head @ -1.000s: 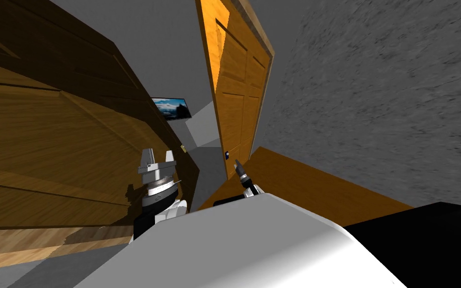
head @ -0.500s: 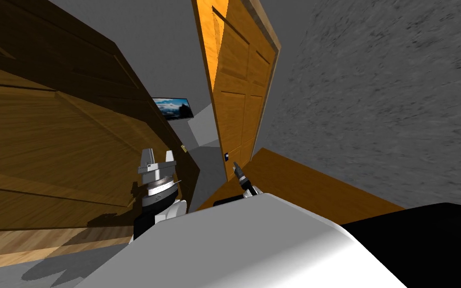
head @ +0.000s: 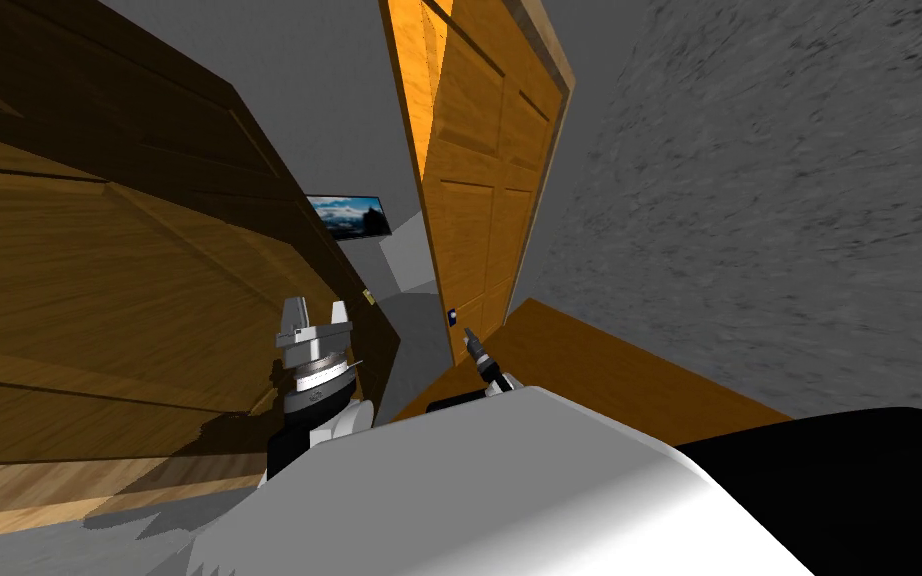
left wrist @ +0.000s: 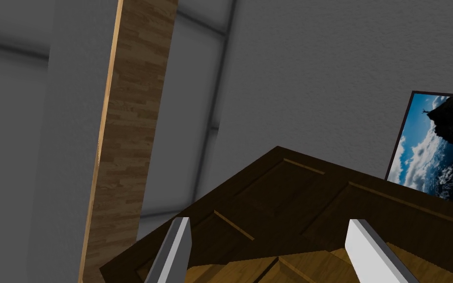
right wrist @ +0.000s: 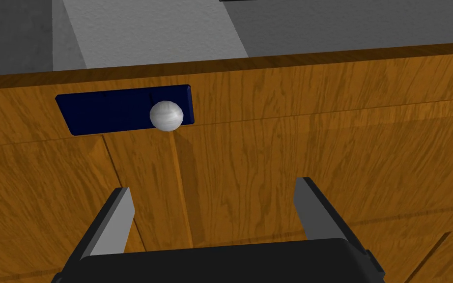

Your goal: Push the door open

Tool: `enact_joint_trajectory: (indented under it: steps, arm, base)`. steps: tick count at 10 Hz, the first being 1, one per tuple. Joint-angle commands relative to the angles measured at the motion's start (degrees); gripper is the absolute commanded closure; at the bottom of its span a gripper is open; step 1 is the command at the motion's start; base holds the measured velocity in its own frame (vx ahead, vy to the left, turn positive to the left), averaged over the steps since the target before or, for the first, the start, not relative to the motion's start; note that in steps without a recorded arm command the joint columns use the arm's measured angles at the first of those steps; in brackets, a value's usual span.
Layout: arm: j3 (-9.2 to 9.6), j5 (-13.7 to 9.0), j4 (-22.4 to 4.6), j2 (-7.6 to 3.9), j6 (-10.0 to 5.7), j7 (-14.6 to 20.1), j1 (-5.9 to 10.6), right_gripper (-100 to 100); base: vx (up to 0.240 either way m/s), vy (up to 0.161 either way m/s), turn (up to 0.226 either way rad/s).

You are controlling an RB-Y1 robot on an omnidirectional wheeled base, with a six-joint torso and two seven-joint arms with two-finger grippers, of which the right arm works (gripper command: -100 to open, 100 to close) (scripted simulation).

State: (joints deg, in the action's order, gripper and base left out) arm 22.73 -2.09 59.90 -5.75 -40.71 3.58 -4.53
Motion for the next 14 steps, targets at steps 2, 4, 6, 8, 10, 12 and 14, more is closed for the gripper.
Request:
enact_joint_trajectory:
  steps: [2, 4, 6, 8, 10, 12, 14]
  arm:
    - [1.48, 0.0, -4.0, 0.15, -0.70, -0.4, 1.49, -100]
    - [2.40, 0.0, -6.6, 0.27, -1.17, -0.6, 2.49, -100]
    - [3.00, -0.1, -8.3, 0.37, -1.48, -0.8, 3.14, -100]
    - [2.62, -0.1, -8.1, 0.47, -1.45, -0.9, 3.02, -100]
    - [2.33, -0.1, -8.6, 0.65, -1.67, -0.9, 3.18, -100]
    - [2.00, -0.2, -9.2, 0.89, -1.91, -1.0, 3.35, -100]
    - [1.60, -0.2, -9.9, 1.26, -2.21, -1.1, 3.56, -100]
  base:
    - [0.092, -0.093, 0.115]
    - [0.104, -0.129, 0.112]
    - [0.070, -0.096, 0.061]
    - [0.075, -0.008, 0.022]
    - [0.172, 0.057, 0.028]
    - [0.166, 0.084, 0.031]
    - [0.185, 0.107, 0.034]
